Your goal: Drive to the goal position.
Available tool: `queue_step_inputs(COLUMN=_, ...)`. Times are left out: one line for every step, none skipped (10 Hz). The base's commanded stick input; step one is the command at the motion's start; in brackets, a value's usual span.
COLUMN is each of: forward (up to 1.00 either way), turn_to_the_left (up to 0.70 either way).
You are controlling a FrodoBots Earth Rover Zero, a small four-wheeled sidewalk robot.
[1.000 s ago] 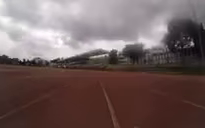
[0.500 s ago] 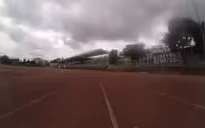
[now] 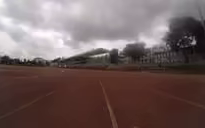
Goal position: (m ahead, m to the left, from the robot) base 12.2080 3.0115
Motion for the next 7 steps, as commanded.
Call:
queue_step_inputs(forward=0.7, turn_to_the_left=0.0)
queue_step_inputs(forward=0.7, turn_to_the_left=0.0)
queue_step_inputs(forward=0.7, turn_to_the_left=0.0)
queue_step_inputs(forward=0.7, turn_to_the_left=0.0)
queue_step_inputs(forward=0.7, turn_to_the_left=0.0)
queue_step_inputs(forward=0.7, turn_to_the_left=0.0)
queue_step_inputs(forward=0.7, turn_to_the_left=0.0)
